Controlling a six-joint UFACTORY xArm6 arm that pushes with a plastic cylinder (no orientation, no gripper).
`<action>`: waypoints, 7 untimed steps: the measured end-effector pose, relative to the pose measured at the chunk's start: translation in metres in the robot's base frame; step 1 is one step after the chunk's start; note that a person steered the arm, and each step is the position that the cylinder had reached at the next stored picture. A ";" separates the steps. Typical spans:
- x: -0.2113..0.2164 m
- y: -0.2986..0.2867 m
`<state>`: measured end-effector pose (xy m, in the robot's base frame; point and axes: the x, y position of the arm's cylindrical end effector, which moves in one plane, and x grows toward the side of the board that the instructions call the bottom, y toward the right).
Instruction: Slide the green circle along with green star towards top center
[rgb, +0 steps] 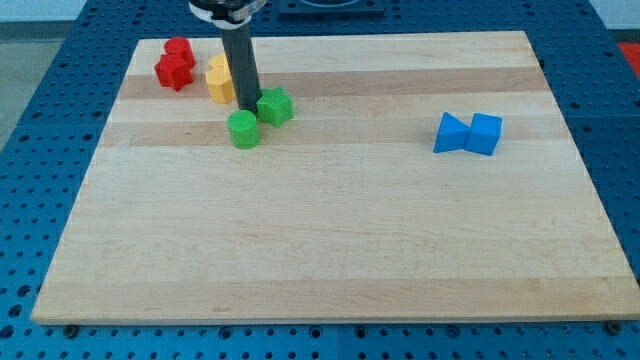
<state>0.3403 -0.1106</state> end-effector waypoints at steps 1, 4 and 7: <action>0.000 -0.007; 0.057 -0.041; 0.076 -0.034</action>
<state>0.4167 -0.1448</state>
